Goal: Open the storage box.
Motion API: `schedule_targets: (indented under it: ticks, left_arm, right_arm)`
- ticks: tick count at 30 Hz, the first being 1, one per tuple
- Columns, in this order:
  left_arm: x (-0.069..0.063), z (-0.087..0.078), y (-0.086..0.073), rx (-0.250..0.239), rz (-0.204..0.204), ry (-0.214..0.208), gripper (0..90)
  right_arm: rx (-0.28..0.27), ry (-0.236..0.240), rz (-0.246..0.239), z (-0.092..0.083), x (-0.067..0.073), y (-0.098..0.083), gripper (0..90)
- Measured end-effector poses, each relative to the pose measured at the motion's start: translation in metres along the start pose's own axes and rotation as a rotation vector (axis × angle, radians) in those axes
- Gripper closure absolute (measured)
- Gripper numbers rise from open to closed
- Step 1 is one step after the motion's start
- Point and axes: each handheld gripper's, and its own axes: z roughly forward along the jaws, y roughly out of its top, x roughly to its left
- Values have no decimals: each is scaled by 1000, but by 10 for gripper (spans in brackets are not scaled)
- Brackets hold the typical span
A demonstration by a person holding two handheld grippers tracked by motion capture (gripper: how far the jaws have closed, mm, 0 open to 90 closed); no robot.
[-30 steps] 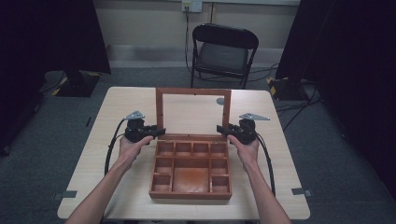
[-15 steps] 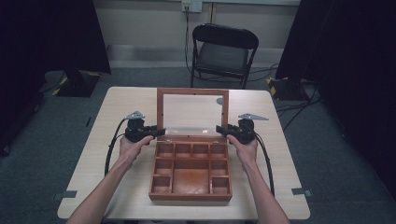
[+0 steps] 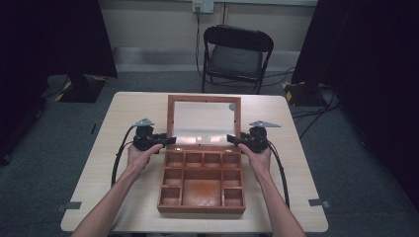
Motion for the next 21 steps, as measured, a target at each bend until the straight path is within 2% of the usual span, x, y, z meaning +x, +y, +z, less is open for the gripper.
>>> schedule_targets:
  ticks: [14, 21]
  left_arm:
    - [1, 5, -3, 25, -4, 3, 475]
    - [1, 8, -6, 30, -25, 1, 441]
  right_arm:
    - [31, -12, 20, 9, -1, -5, 353]
    - [57, -10, 27, 11, -1, -8, 315]
